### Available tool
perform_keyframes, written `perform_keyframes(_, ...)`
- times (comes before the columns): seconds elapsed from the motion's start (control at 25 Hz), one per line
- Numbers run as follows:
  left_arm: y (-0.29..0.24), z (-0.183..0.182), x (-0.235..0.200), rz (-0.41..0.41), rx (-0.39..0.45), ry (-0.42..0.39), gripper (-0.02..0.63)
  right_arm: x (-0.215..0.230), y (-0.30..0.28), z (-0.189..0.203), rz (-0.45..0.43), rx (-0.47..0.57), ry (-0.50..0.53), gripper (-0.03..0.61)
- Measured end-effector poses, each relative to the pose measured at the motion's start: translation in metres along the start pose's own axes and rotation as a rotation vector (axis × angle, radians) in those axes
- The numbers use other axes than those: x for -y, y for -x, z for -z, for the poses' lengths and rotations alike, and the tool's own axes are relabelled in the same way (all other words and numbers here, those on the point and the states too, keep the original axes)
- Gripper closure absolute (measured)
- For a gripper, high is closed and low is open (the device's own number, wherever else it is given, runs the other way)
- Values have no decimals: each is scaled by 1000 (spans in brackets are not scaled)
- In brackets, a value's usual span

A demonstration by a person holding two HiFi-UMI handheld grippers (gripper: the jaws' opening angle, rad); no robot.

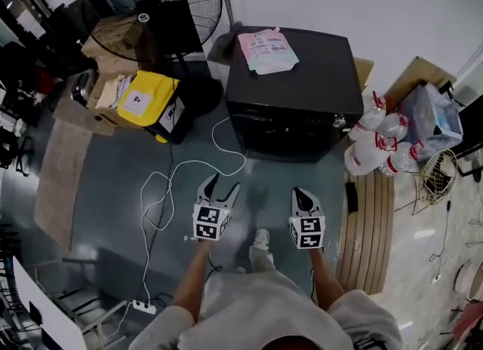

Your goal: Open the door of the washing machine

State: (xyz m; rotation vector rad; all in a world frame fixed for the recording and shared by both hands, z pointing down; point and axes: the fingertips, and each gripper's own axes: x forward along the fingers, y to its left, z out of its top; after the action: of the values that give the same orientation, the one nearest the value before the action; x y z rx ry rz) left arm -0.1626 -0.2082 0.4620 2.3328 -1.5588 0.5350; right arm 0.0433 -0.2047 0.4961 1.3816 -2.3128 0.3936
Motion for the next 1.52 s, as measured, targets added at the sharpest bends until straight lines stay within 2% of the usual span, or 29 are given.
perform_keyframes(0.24,-36,16,-4,22,-56,-39,349,13,-23,9,-13,-18,-7,580)
perform_keyframes(0.64,-96,56,-15,83,-92,-64,330,18,-51,48,10,-82,-21,580)
perform_keyframes(1.08,-157,114,-42,130,-139,-77,327,15,-96,91,41,-110,-24,578)
perform_keyframes(1.52,-214,168,-42,180,-152,-112,327,10,-133,145,34,-159,-34,580)
